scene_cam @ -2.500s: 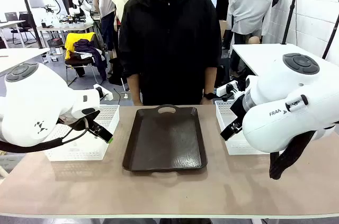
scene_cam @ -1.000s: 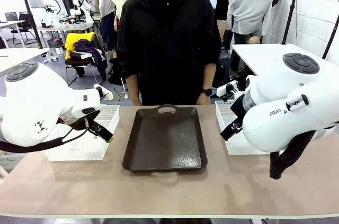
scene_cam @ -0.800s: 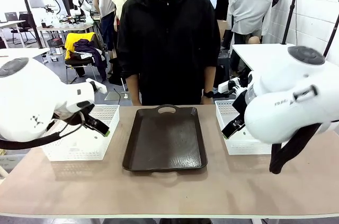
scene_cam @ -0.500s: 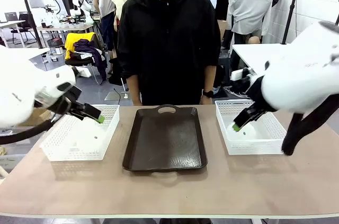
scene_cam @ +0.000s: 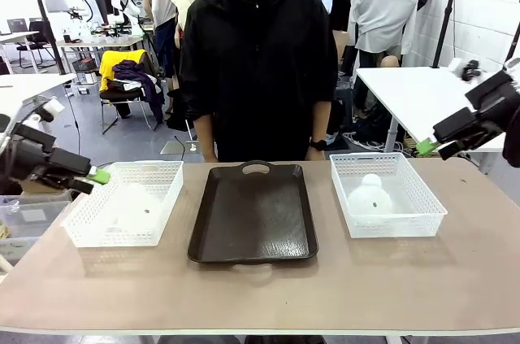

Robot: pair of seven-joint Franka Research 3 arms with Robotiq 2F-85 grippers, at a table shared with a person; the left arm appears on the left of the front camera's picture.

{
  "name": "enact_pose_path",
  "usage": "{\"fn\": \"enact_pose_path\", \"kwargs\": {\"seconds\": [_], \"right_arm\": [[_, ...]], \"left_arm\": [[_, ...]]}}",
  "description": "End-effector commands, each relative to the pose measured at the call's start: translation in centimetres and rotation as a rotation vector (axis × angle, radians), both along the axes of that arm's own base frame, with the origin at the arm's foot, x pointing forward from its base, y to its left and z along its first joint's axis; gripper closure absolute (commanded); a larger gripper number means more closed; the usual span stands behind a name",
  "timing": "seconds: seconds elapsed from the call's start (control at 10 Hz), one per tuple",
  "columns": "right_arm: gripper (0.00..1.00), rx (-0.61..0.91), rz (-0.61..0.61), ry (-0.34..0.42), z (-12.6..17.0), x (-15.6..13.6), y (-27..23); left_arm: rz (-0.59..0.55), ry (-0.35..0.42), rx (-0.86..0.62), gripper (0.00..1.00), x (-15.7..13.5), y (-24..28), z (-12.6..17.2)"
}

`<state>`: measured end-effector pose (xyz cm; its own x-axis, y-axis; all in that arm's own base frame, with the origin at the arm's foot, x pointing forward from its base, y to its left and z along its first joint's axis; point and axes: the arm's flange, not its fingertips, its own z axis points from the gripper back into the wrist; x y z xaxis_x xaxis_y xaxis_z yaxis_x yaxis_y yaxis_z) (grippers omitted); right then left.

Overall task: Prepare the laboratory tools.
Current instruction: Pick up the Big flask that the person points to.

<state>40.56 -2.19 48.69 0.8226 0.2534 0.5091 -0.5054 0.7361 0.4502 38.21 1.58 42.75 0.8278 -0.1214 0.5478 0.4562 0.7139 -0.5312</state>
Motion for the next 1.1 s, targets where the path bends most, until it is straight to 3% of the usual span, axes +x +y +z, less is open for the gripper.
{"fn": "enact_pose_path", "kwargs": {"seconds": [0.0, 0.2, 0.7, 1.0], "right_arm": [[0.00, 0.110, -0.018, 0.027, -1.1, 0.8, -1.1], [0.00, 0.187, 0.018, 0.109, -2.4, 1.6, -2.8], [0.00, 0.244, -0.105, 0.184, -6.0, 0.6, -5.8], [0.00, 0.307, -0.134, 0.162, -6.2, 0.1, -8.2]], "left_arm": [[0.013, 0.027, -0.064, 0.00, 1.0, 2.5, -0.9], [0.002, 0.001, -0.179, 0.00, 1.5, 5.8, -2.0], [-0.049, -0.022, -0.337, 0.00, 1.6, 7.4, -1.3], [-0.012, 0.100, -0.356, 0.00, 2.3, 8.5, -1.7]]}}
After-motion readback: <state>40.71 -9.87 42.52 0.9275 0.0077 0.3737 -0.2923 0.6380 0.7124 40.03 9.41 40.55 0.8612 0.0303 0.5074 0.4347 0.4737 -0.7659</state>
